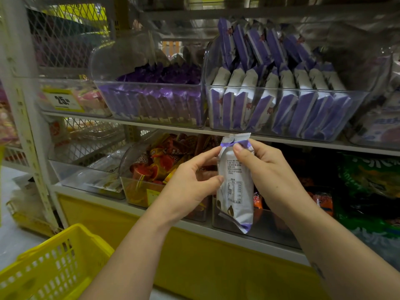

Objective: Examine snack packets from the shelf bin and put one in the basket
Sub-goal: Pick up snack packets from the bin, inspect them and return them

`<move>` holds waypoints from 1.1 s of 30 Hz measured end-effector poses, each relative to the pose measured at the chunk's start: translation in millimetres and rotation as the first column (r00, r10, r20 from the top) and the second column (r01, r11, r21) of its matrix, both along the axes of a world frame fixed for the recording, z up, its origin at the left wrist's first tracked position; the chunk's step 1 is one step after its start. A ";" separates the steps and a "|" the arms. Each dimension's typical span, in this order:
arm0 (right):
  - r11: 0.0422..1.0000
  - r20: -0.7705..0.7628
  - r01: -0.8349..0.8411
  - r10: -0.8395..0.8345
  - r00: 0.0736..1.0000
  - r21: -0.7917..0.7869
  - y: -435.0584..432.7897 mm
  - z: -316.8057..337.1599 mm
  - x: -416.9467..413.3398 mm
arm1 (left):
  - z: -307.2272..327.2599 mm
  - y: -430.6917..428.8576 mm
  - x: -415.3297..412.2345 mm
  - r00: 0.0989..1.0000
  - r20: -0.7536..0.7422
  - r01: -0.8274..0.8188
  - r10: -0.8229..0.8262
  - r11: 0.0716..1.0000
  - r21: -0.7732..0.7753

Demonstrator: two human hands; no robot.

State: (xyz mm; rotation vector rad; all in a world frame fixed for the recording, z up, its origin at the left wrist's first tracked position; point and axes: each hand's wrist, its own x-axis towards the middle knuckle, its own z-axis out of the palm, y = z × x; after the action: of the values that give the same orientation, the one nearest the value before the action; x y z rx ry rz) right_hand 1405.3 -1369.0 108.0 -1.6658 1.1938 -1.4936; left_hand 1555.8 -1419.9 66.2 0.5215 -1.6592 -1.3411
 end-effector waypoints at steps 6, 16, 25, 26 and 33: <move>1.000 0.021 0.014 -0.013 1.000 -0.015 6.2 -0.1 -0.3 | 0.5 -1.3 3.7 0.998 -0.045 0.051 -0.050 0.999 0.017; 0.970 0.382 0.197 -0.130 0.915 -0.142 20.3 34.1 -1.2 | 34.6 18.4 4.0 1.000 0.018 0.014 -0.013 0.994 -0.108; 0.975 0.696 0.208 -0.100 0.711 -0.073 -7.6 101.8 -22.8 | 113.3 21.9 -2.0 0.955 -0.295 -0.063 0.015 0.986 -0.155; 0.976 0.652 0.210 -0.120 0.749 -0.061 -12.5 107.6 -27.4 | 121.6 19.9 -5.0 0.941 -0.335 -0.106 0.050 0.983 -0.152; 0.936 -0.202 0.335 -0.351 0.915 -0.107 -31.9 142.0 -55.4 | 164.5 0.5 -16.4 0.910 -0.337 -0.322 0.243 0.924 -0.204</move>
State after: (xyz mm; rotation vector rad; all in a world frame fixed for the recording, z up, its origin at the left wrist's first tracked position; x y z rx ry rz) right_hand 1349.9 -1401.0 249.9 -1.7701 1.6408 -1.6032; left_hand 1539.4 -1419.4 230.6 0.3638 -1.4083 -0.9225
